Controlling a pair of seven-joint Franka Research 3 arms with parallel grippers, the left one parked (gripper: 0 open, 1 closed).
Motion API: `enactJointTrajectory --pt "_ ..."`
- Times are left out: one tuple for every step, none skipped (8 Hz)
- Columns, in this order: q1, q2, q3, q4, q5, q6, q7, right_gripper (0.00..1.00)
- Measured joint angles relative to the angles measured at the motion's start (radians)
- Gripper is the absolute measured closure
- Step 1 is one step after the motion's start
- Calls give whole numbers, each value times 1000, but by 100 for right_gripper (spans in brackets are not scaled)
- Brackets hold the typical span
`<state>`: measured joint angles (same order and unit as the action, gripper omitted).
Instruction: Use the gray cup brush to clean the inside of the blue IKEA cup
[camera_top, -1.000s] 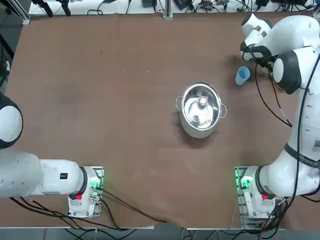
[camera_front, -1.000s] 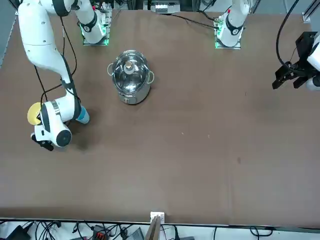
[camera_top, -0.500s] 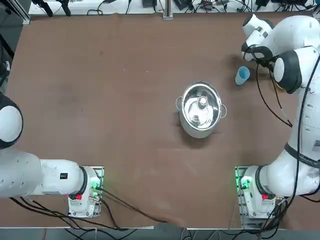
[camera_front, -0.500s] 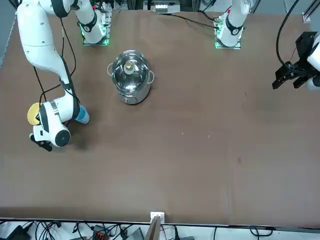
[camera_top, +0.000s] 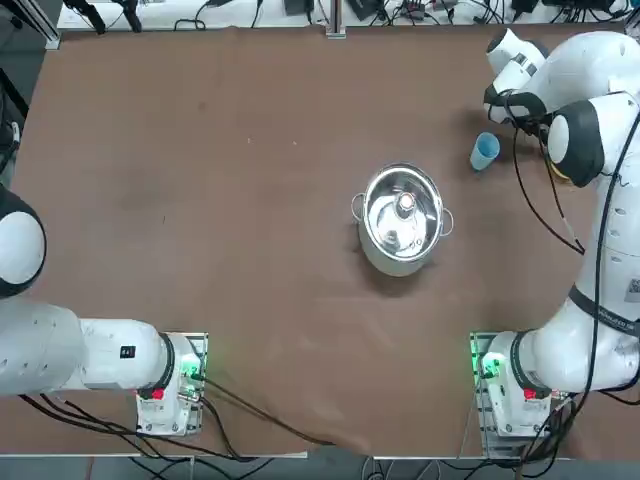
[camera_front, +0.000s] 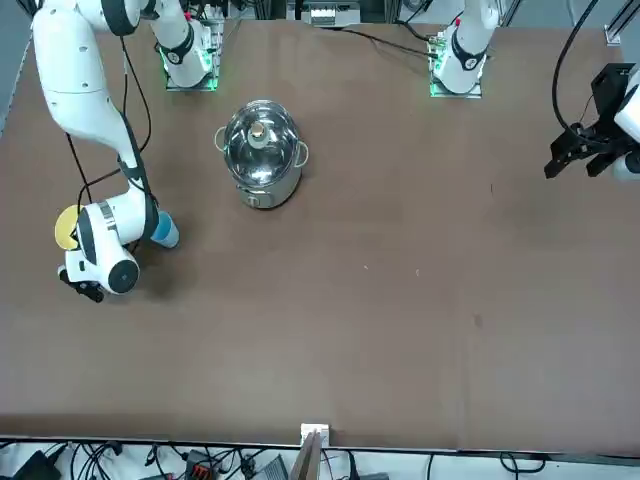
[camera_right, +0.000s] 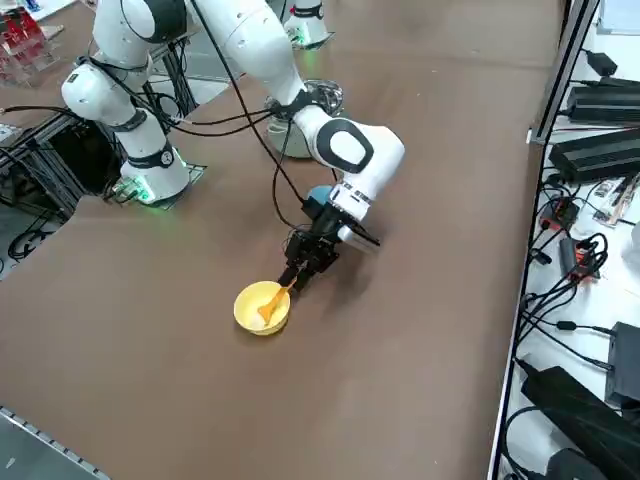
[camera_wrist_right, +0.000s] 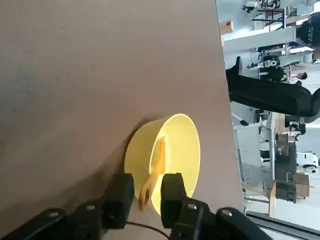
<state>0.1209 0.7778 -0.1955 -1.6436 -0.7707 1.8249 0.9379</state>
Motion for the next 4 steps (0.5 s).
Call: enactJointTrajectory --pt "-2 0 0 0 0 0 0 66" --pt "-2 0 0 0 0 0 0 68" --pt "-2 0 0 0 0 0 0 70" --pt "-2 0 0 0 0 0 0 74"
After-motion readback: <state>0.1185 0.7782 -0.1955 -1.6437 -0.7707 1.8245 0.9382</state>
